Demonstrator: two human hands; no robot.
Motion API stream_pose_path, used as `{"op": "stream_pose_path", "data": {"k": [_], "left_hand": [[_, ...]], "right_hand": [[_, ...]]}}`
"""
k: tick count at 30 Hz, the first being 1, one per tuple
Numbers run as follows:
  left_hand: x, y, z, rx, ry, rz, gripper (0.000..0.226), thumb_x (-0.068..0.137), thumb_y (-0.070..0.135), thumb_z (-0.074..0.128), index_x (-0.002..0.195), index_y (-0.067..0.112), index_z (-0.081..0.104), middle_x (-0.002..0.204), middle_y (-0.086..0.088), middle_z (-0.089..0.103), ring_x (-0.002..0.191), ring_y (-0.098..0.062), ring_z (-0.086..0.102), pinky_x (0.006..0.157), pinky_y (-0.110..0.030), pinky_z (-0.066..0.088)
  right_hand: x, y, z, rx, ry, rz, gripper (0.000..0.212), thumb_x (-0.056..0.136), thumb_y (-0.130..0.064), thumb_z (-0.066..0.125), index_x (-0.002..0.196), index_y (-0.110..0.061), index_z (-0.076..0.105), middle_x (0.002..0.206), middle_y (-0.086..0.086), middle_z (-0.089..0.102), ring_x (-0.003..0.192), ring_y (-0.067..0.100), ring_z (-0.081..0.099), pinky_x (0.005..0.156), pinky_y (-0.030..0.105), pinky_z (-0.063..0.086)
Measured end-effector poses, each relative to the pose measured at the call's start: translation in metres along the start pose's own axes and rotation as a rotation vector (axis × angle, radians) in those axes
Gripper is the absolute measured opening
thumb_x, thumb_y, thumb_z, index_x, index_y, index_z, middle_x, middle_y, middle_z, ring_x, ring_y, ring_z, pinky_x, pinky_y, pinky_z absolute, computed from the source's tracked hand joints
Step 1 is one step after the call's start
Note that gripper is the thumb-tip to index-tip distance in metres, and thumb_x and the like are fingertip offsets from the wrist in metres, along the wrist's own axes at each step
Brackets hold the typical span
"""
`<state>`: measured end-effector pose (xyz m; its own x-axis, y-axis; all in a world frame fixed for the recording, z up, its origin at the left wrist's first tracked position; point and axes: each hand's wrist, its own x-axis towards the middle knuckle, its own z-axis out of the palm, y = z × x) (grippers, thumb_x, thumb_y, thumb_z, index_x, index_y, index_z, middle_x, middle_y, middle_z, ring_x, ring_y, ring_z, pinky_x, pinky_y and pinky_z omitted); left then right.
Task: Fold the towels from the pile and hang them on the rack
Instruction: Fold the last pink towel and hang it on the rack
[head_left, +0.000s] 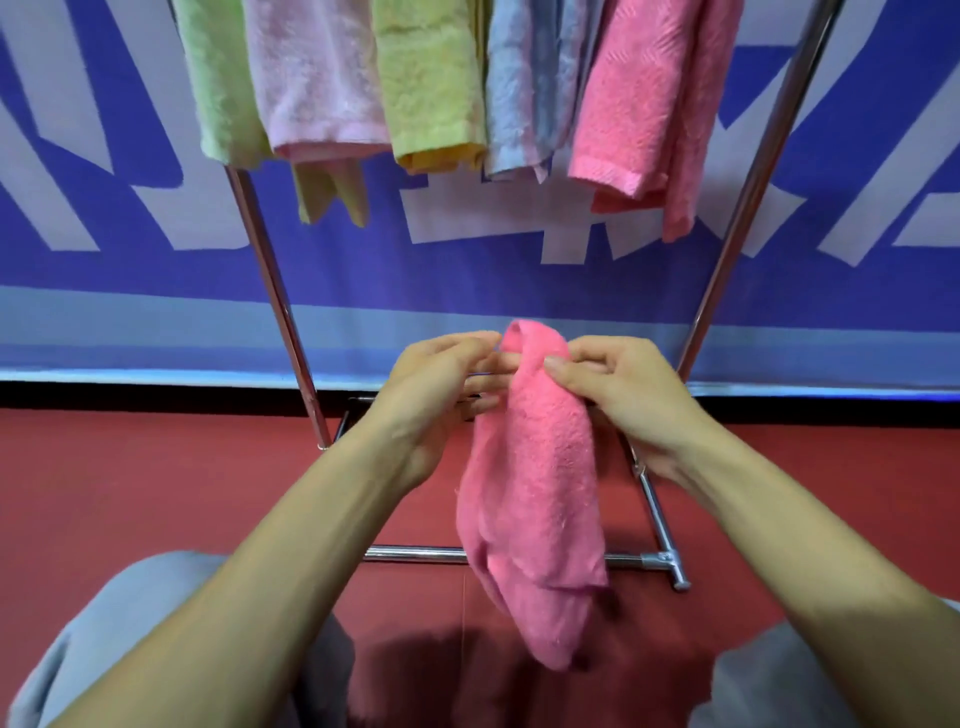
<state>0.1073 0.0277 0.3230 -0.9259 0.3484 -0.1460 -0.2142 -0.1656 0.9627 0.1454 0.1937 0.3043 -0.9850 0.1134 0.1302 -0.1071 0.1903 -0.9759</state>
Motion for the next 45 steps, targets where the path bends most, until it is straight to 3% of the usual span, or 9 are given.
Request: {"op": "stream_pose_path", "data": {"k": [6, 13, 17, 21, 26, 34, 38, 41, 45], "left_hand": [[-0.01, -0.015, 0.007, 0.388, -0.191, 0.017, 0.01, 0.089, 0.021, 0.063, 0.096, 0.014, 0.065, 0.093, -0.003, 0.064, 0.085, -0.013, 0.058, 0.086, -0.033, 0.049], [-0.015, -0.034, 0.006, 0.589, -0.23, -0.012, 0.007, 0.088, 0.012, 0.065, 0.082, 0.015, 0.061, 0.078, -0.006, 0.062, 0.068, -0.012, 0.054, 0.064, -0.021, 0.046], [-0.01, -0.042, 0.0, 0.766, -0.223, -0.01, 0.02, 0.089, 0.014, 0.063, 0.07, 0.014, 0.058, 0.066, -0.004, 0.06, 0.063, -0.017, 0.053, 0.066, -0.034, 0.048], [-0.013, -0.039, 0.006, 0.619, -0.152, 0.05, 0.016, 0.09, 0.014, 0.062, 0.075, 0.011, 0.06, 0.065, -0.005, 0.059, 0.054, -0.012, 0.052, 0.057, -0.026, 0.046], [-0.01, -0.029, 0.013, 0.293, 0.017, 0.124, 0.016, 0.091, 0.01, 0.06, 0.075, 0.009, 0.061, 0.067, -0.007, 0.058, 0.055, -0.011, 0.051, 0.058, -0.023, 0.043], [-0.005, -0.026, 0.013, 0.094, 0.104, 0.02, 0.009, 0.089, -0.001, 0.057, 0.086, -0.004, 0.065, 0.08, -0.017, 0.063, 0.071, -0.022, 0.059, 0.067, -0.024, 0.055], [-0.012, -0.018, 0.011, 0.053, 0.112, 0.033, 0.007, 0.084, -0.007, 0.06, 0.081, -0.002, 0.064, 0.079, -0.017, 0.062, 0.072, -0.022, 0.062, 0.068, -0.024, 0.057], [-0.014, -0.014, 0.008, 0.063, 0.137, 0.045, 0.008, 0.082, -0.007, 0.064, 0.09, -0.004, 0.063, 0.08, -0.018, 0.063, 0.075, -0.025, 0.063, 0.074, -0.028, 0.057], [-0.011, -0.013, -0.004, 0.233, 0.218, 0.157, 0.036, 0.082, -0.002, 0.066, 0.107, 0.016, 0.047, 0.054, -0.002, 0.056, 0.049, -0.015, 0.055, 0.064, -0.031, 0.054]], "right_hand": [[0.002, -0.009, 0.0, 0.22, 0.102, 0.11, 0.014, 0.091, -0.013, 0.058, 0.084, -0.007, 0.069, 0.075, 0.004, 0.069, 0.064, 0.01, 0.062, 0.059, 0.022, 0.051], [0.009, -0.007, -0.005, 0.593, 0.213, 0.26, 0.009, 0.089, -0.003, 0.059, 0.087, 0.002, 0.066, 0.08, 0.012, 0.07, 0.067, 0.016, 0.067, 0.066, 0.028, 0.056], [0.009, -0.008, -0.012, 0.748, 0.298, 0.335, 0.01, 0.091, -0.002, 0.056, 0.085, 0.005, 0.062, 0.08, 0.015, 0.066, 0.066, 0.019, 0.066, 0.065, 0.029, 0.057], [0.013, 0.003, -0.015, 0.616, 0.332, 0.359, 0.01, 0.091, 0.0, 0.055, 0.083, -0.001, 0.06, 0.08, 0.011, 0.063, 0.068, 0.017, 0.062, 0.063, 0.028, 0.056], [0.005, 0.012, -0.004, -0.02, 0.08, 0.312, 0.014, 0.094, -0.015, 0.054, 0.085, -0.011, 0.064, 0.084, 0.007, 0.065, 0.072, 0.016, 0.063, 0.072, 0.029, 0.057], [-0.017, 0.001, 0.006, -0.14, -0.181, 0.082, 0.032, 0.083, -0.046, 0.059, 0.077, -0.014, 0.061, 0.072, 0.003, 0.064, 0.066, 0.012, 0.06, 0.069, 0.028, 0.052], [-0.02, 0.016, 0.008, -0.39, -0.135, -0.051, 0.026, 0.066, -0.03, 0.084, 0.076, -0.022, 0.061, 0.069, -0.006, 0.066, 0.062, 0.008, 0.058, 0.065, 0.024, 0.05], [-0.018, 0.018, 0.011, -0.478, -0.042, -0.14, 0.016, 0.074, -0.019, 0.078, 0.074, -0.02, 0.063, 0.065, -0.005, 0.067, 0.06, 0.006, 0.058, 0.066, 0.025, 0.049], [-0.017, 0.015, 0.006, -0.4, -0.109, -0.125, 0.014, 0.08, -0.017, 0.073, 0.072, -0.023, 0.063, 0.058, -0.009, 0.06, 0.057, 0.003, 0.049, 0.062, 0.023, 0.041]]}}
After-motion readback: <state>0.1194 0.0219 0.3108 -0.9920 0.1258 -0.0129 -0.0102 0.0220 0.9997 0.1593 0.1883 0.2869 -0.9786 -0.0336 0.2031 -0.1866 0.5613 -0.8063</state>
